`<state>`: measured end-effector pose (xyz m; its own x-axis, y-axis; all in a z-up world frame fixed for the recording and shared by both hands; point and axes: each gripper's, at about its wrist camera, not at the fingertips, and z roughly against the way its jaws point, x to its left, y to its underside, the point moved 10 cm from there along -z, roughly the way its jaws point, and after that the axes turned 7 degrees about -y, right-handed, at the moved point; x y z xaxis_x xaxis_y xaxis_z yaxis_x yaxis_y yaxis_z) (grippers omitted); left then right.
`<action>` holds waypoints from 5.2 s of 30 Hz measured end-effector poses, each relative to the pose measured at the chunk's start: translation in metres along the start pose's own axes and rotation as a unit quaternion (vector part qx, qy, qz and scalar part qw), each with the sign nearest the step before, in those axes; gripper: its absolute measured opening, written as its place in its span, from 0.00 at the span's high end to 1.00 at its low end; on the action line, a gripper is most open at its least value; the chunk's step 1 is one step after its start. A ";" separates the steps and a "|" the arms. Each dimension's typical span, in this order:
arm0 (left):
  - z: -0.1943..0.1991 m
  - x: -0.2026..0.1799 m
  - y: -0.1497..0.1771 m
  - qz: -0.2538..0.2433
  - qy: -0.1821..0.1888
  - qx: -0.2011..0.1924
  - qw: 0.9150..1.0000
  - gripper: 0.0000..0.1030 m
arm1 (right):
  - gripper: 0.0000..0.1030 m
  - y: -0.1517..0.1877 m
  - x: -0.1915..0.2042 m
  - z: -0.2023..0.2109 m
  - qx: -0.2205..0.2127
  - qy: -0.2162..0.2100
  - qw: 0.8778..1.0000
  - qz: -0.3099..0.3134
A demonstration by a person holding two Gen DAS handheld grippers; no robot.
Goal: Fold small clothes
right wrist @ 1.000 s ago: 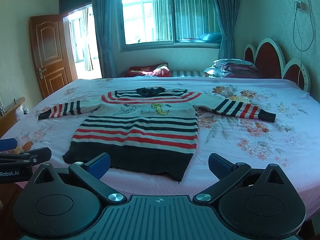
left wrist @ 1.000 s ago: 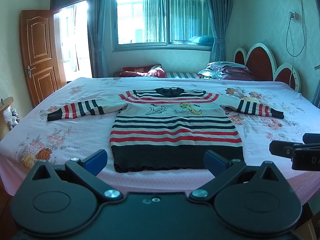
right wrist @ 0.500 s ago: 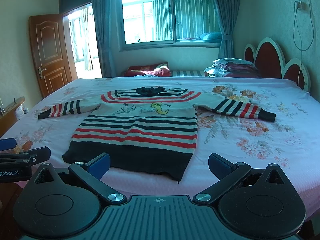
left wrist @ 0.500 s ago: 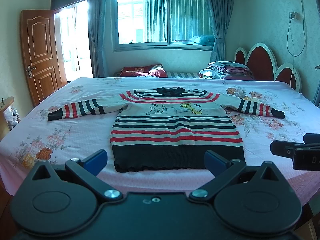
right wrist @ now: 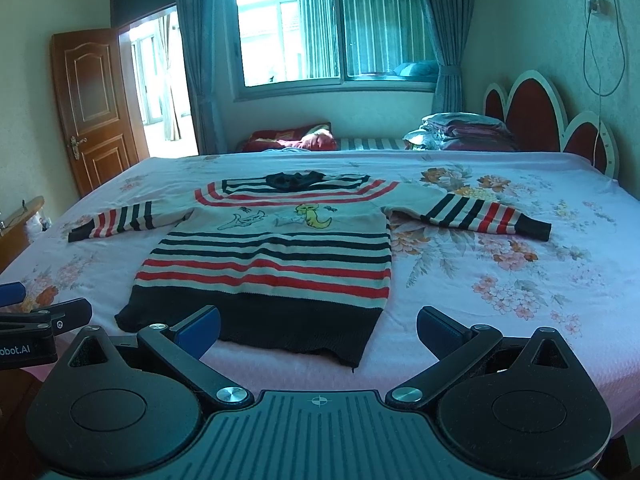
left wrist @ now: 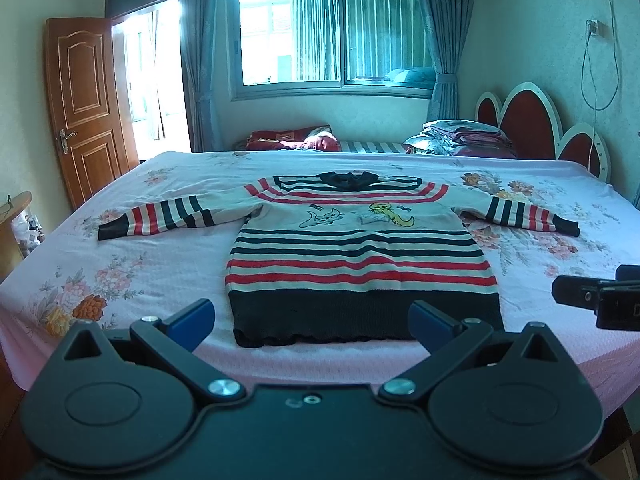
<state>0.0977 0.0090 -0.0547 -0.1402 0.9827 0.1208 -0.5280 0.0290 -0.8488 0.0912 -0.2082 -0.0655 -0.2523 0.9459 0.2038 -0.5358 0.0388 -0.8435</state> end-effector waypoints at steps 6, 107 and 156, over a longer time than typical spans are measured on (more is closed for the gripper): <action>-0.026 -0.002 -0.014 0.002 -0.001 -0.009 1.000 0.00 | 0.00 -0.010 -0.012 -0.023 0.002 0.015 1.000 -0.008; -0.451 -0.068 -0.105 0.126 0.174 0.180 0.960 0.28 | 0.76 -0.136 -0.076 -0.411 0.050 -0.070 0.996 -0.005; -0.518 -0.019 -0.123 0.089 0.116 0.148 0.978 0.89 | 0.76 -0.174 -0.267 -0.486 0.070 -0.065 0.972 -0.213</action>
<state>0.5988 0.0809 -0.2194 -0.0773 0.9833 -0.1647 -0.7365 -0.1677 -0.6554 0.6432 -0.3109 -0.2150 -0.0779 0.8045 0.5888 -0.7160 0.3658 -0.5946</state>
